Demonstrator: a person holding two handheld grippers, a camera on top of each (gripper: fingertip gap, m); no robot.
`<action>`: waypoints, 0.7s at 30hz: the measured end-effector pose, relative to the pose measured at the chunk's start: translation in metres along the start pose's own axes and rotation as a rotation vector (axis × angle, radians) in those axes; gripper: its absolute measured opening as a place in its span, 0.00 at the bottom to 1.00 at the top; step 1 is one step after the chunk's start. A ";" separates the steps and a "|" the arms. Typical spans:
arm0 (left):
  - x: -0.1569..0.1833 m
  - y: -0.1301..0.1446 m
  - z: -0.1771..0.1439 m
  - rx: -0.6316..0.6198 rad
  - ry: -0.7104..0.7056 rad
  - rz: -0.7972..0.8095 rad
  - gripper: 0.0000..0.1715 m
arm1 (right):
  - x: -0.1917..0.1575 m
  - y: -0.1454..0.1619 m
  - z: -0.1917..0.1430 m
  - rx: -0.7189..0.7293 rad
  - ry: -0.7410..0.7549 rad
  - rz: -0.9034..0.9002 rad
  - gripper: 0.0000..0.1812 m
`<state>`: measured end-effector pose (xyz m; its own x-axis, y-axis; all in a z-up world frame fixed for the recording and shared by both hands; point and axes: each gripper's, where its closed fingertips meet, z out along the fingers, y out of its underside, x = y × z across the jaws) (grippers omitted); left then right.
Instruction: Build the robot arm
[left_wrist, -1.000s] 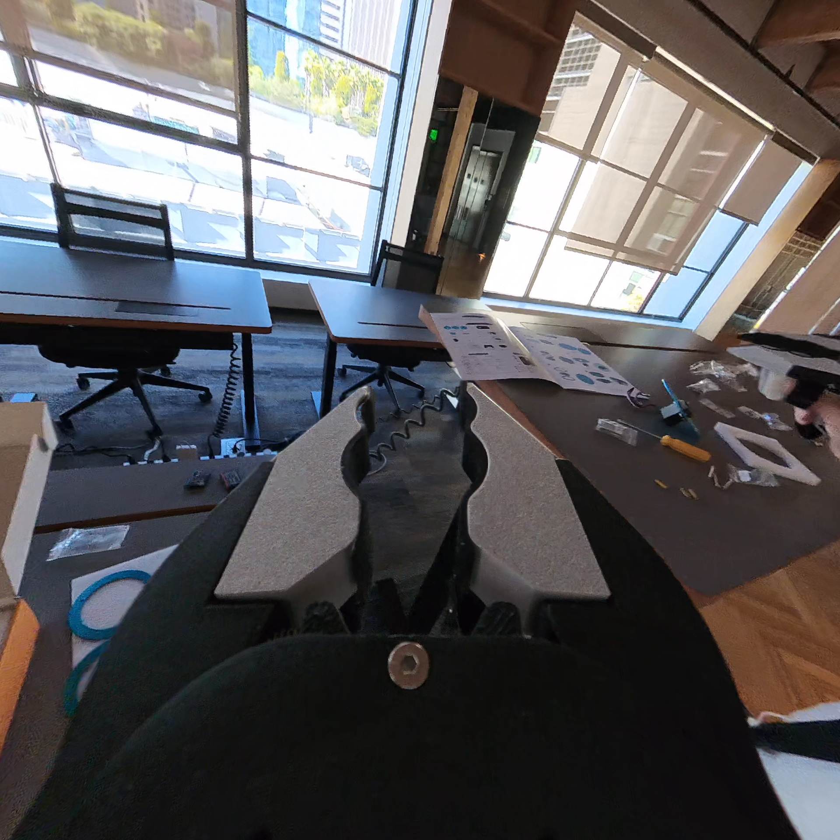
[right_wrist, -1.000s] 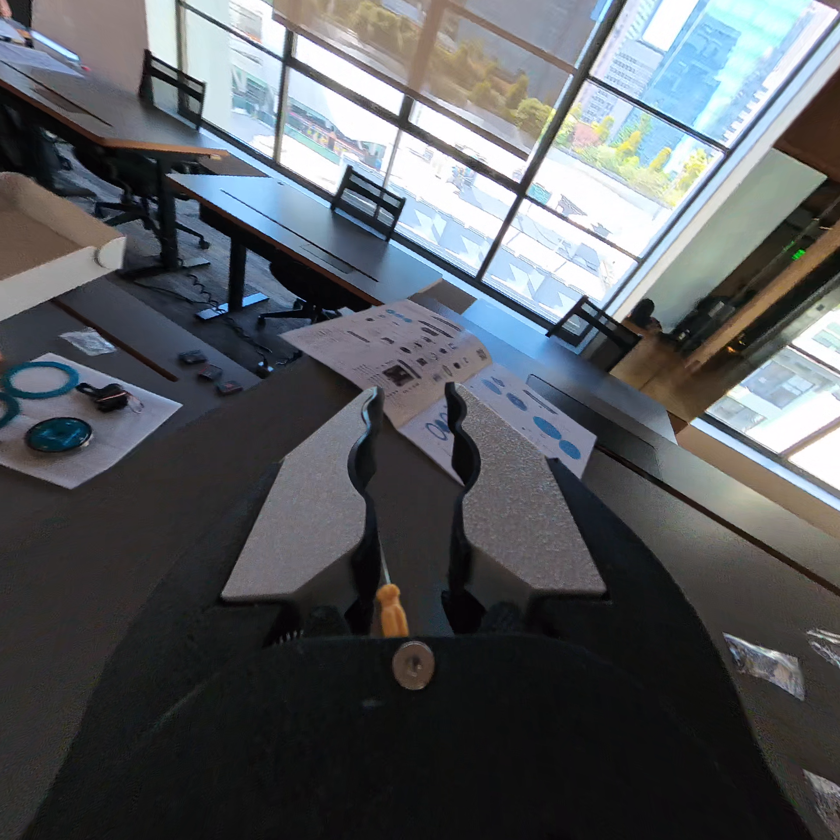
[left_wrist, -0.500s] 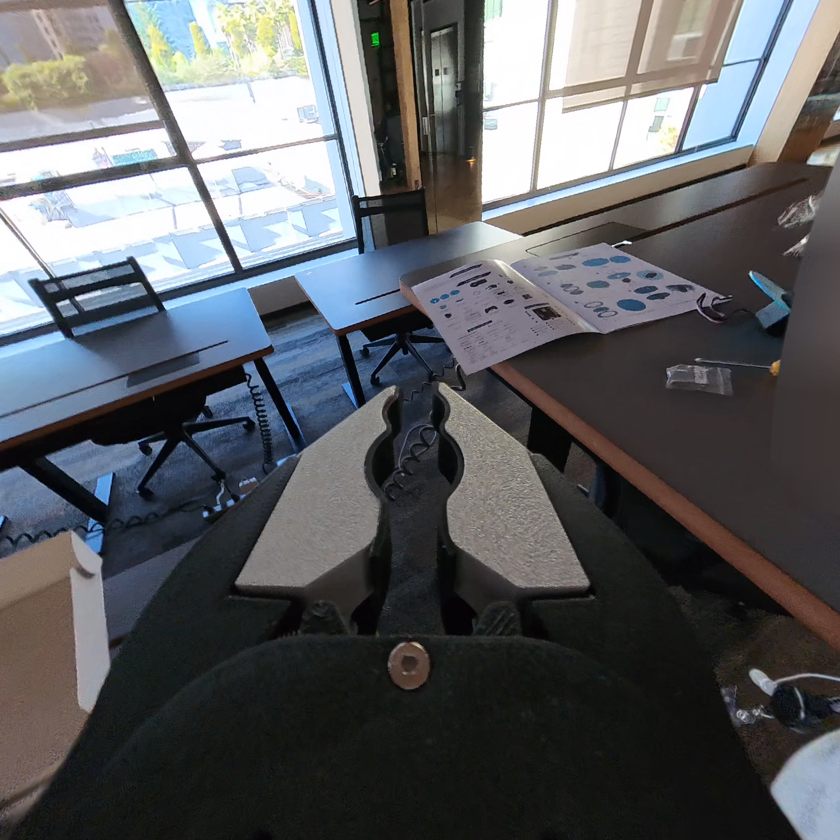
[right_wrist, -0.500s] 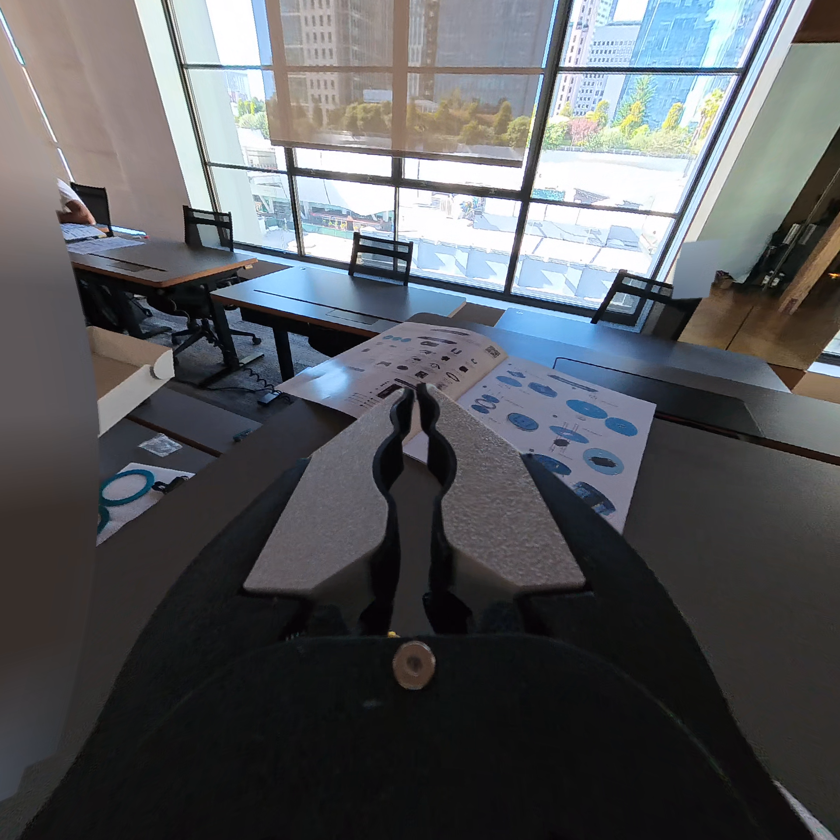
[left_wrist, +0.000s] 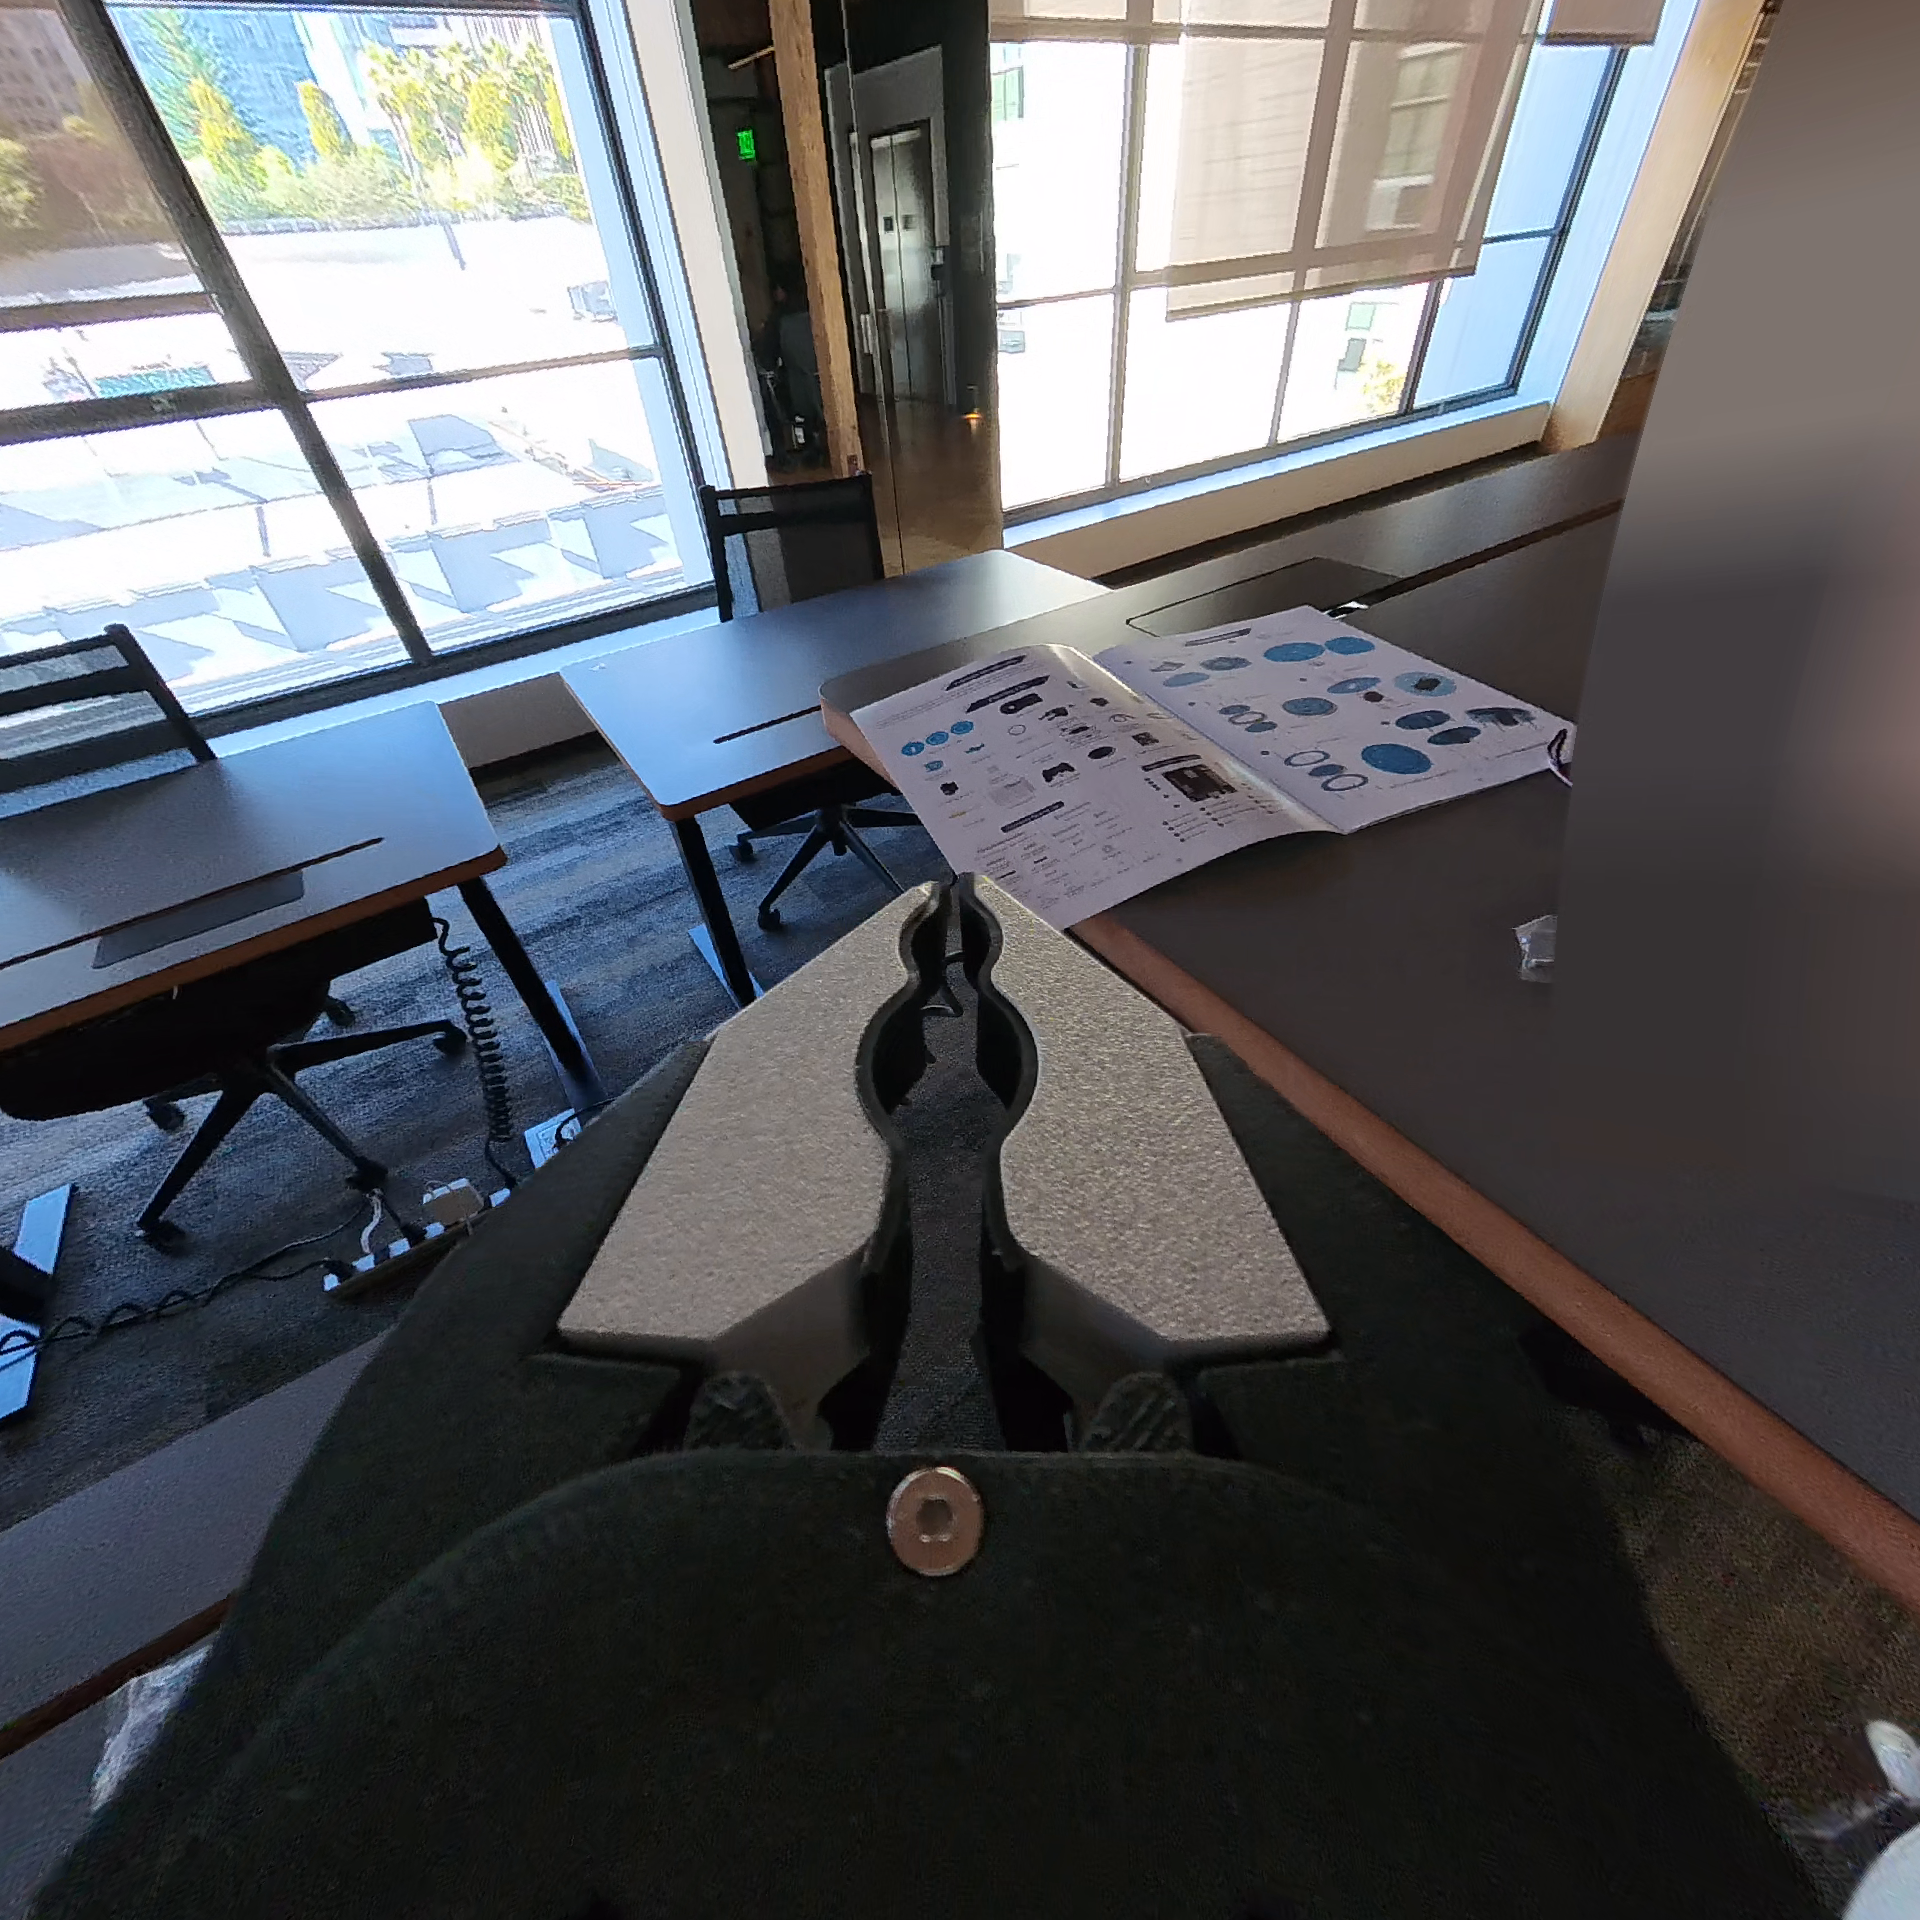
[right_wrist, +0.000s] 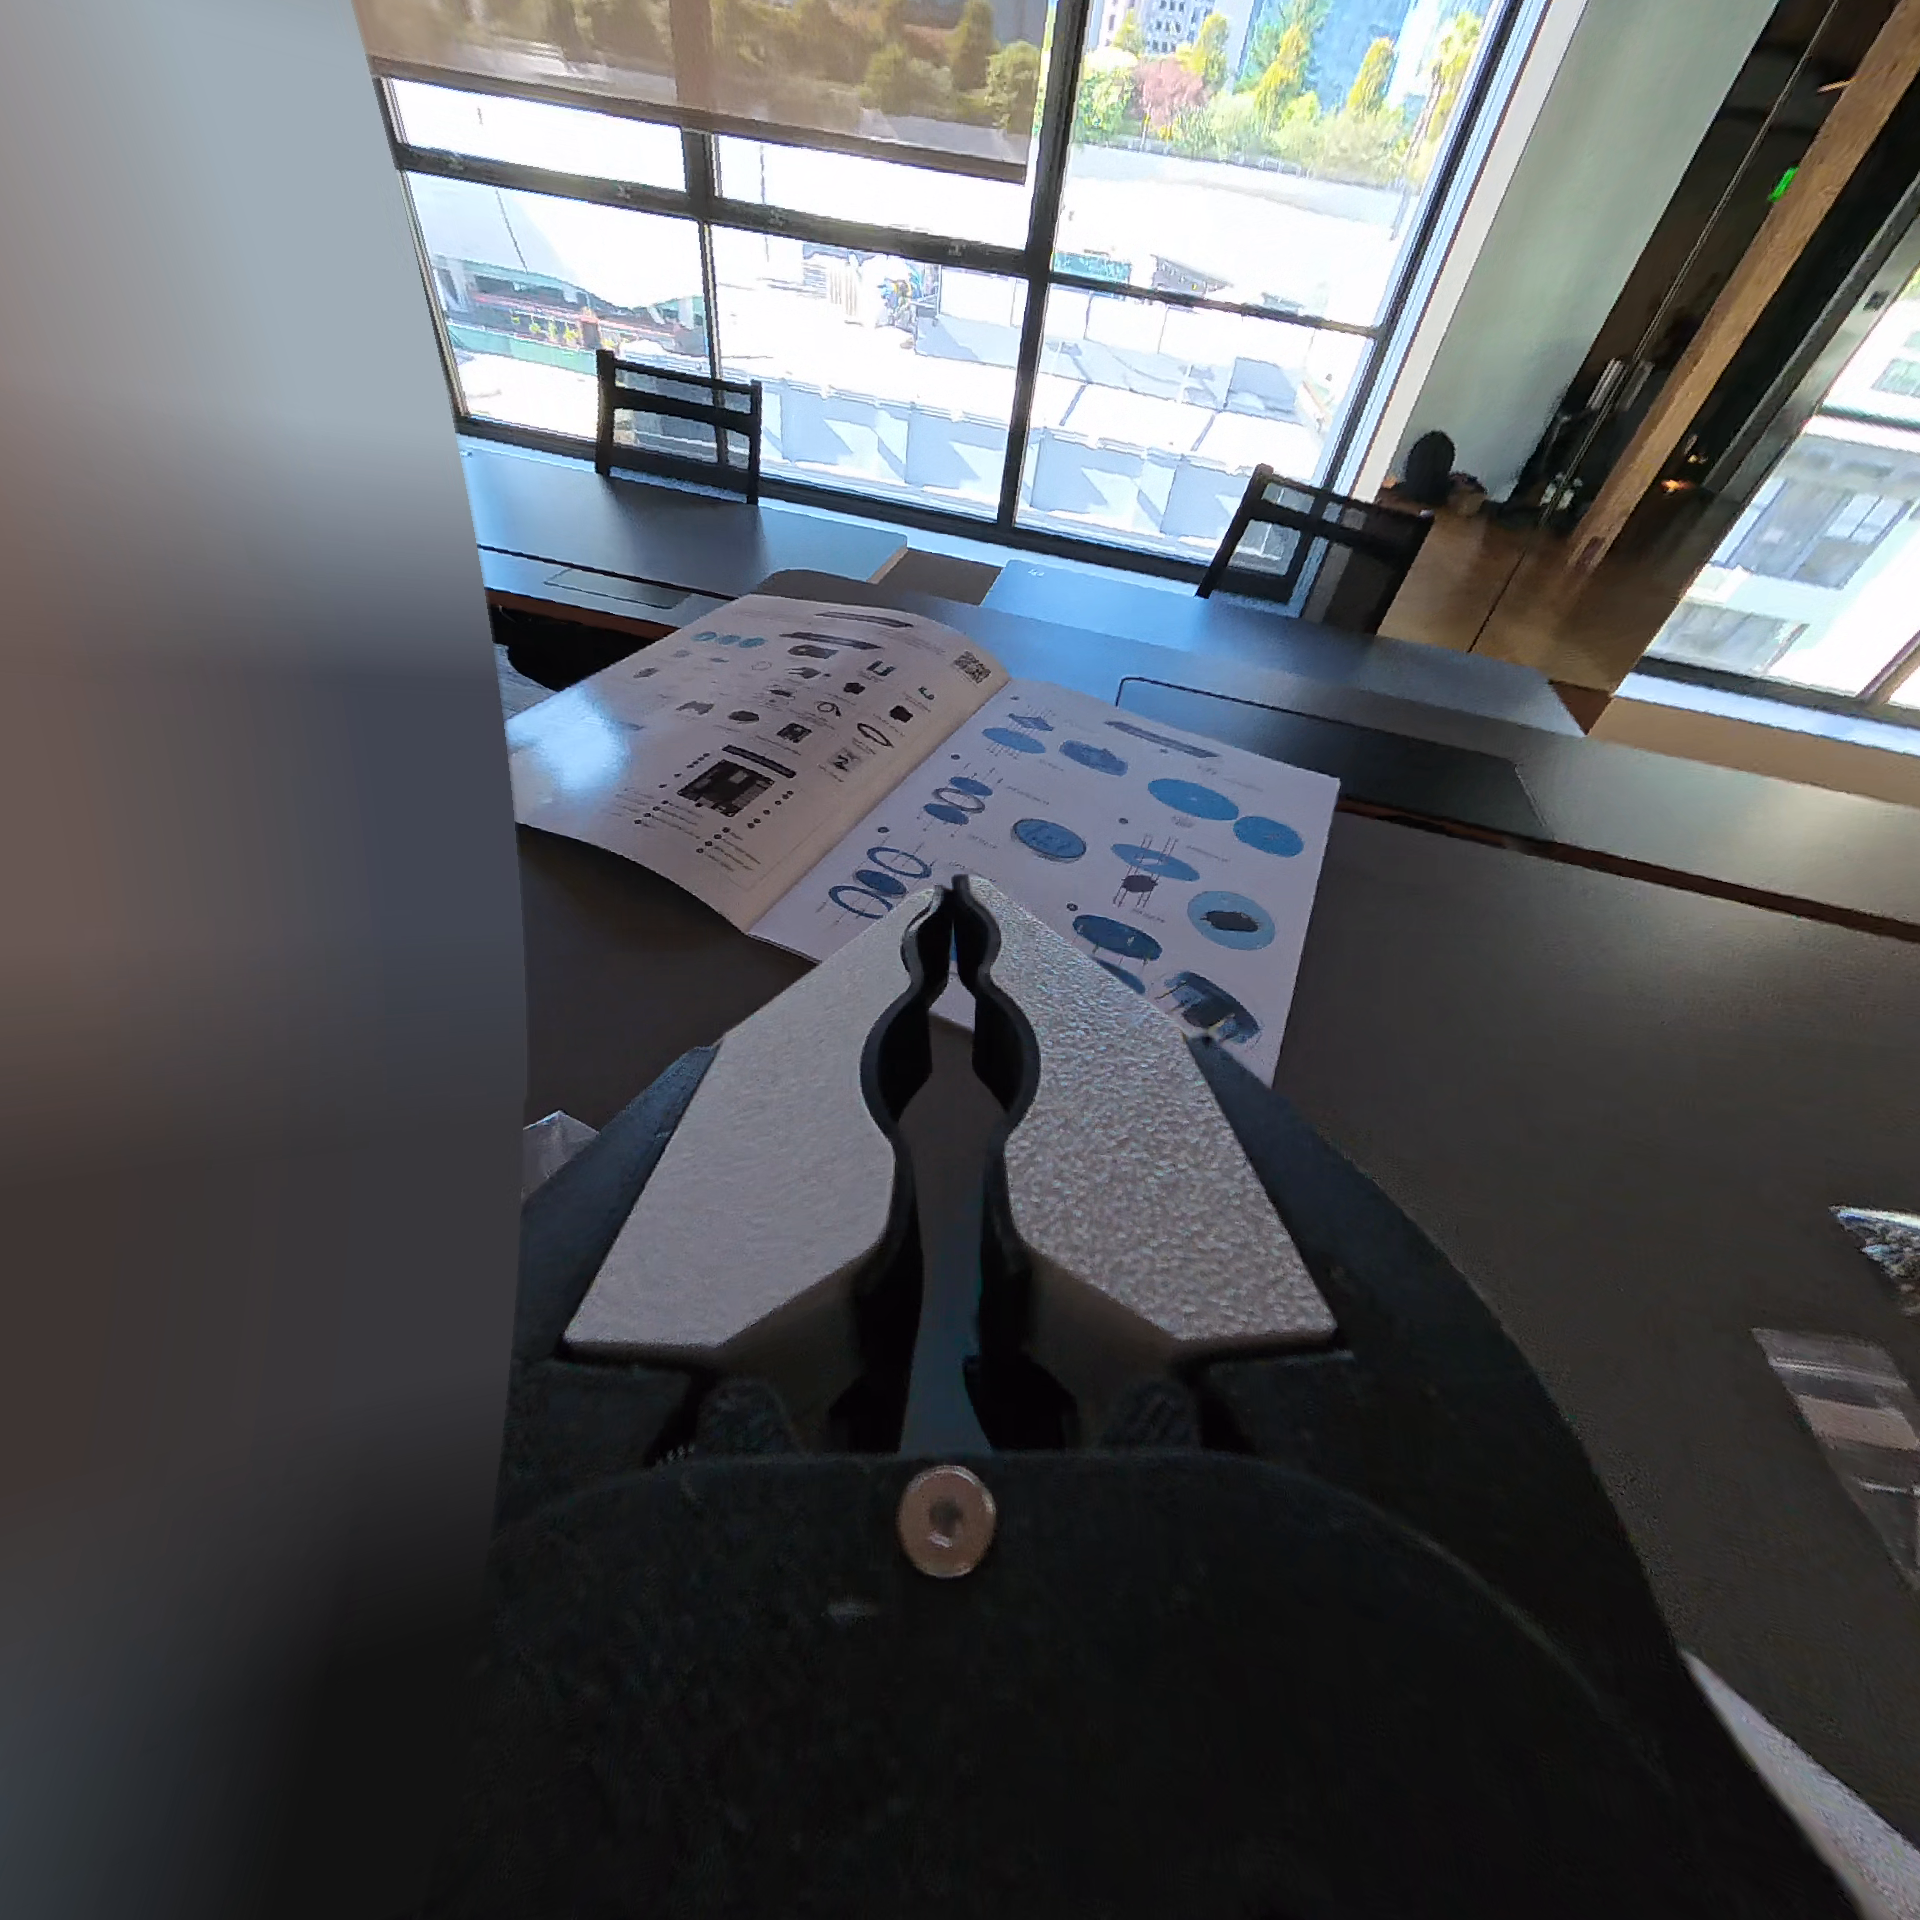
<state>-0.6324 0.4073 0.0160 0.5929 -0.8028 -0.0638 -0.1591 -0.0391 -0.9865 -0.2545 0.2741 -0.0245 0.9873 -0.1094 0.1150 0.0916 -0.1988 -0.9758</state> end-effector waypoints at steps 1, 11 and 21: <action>-0.001 0.001 0.002 -0.003 -0.002 0.005 0.00 | 0.002 0.002 0.001 -0.007 0.002 0.010 0.00; -0.003 0.016 -0.017 -0.015 -0.037 -0.006 0.00 | 0.001 0.000 -0.003 -0.016 0.033 -0.023 0.00; -0.059 0.123 -0.163 -0.232 -0.374 -0.086 0.06 | -0.032 -0.011 -0.013 0.002 0.039 -0.204 0.00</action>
<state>-0.8155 0.3525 -0.0768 0.8495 -0.5222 -0.0755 -0.2446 -0.2630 -0.9333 -0.2891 0.2671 -0.0153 0.9425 -0.1048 0.3174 0.2894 -0.2188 -0.9319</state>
